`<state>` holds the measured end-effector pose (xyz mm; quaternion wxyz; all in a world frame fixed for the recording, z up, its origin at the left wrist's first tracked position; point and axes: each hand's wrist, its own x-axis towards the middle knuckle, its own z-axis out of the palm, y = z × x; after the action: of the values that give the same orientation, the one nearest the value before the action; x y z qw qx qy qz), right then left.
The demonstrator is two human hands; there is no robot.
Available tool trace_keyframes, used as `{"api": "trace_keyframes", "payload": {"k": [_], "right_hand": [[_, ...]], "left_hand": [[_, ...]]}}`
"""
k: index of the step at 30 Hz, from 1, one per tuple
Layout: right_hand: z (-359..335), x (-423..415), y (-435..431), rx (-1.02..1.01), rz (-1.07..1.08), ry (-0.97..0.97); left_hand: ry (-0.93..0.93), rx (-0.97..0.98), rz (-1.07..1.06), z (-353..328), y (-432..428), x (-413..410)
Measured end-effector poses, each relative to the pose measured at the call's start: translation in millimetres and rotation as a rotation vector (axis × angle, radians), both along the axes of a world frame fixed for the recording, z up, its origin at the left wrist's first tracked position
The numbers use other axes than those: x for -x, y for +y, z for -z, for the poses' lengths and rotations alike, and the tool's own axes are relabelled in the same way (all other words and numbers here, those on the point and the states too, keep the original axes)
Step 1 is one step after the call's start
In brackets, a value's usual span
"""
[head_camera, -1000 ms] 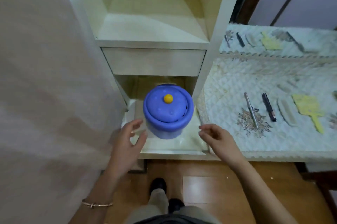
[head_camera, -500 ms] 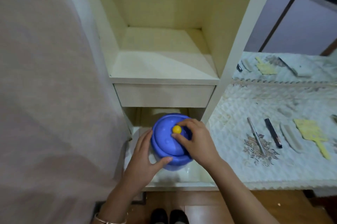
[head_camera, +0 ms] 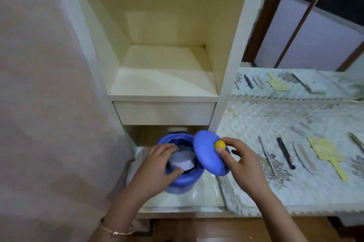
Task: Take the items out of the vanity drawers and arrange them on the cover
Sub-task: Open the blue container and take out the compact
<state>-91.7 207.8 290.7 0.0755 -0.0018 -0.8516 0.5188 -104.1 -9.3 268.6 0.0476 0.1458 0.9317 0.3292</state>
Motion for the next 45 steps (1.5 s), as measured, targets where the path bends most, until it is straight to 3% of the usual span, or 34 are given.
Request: {"api": "trace_keyframes", "payload": {"k": [5,14,17,26,34,38,45], "right_hand": [[1,-10,23,0.068,0.084,-0.046],[7,-15,34,0.08,0.071,-0.079],[4,-14,29,0.086,0.047,-0.087],[-1,-4,2,0.097,0.013,0.005],[4,13,-38,-0.171,-0.144,0.029],[12,23,-56,-0.367,-0.212,0.041],[19,25,-73,-0.469,-0.272,0.051]], "left_hand": [[-0.202,0.421,0.129,-2,30,30],[-0.41,0.522,0.159,-10,44,47],[-0.44,0.462,0.123,-11,41,52],[-0.22,0.092,-0.059,-35,10,23],[-0.064,-0.161,-0.406,-20,-36,-30],[-0.049,-0.143,-0.491,-4,-39,-39],[-0.013,-0.274,-0.58,0,-44,-48]]}}
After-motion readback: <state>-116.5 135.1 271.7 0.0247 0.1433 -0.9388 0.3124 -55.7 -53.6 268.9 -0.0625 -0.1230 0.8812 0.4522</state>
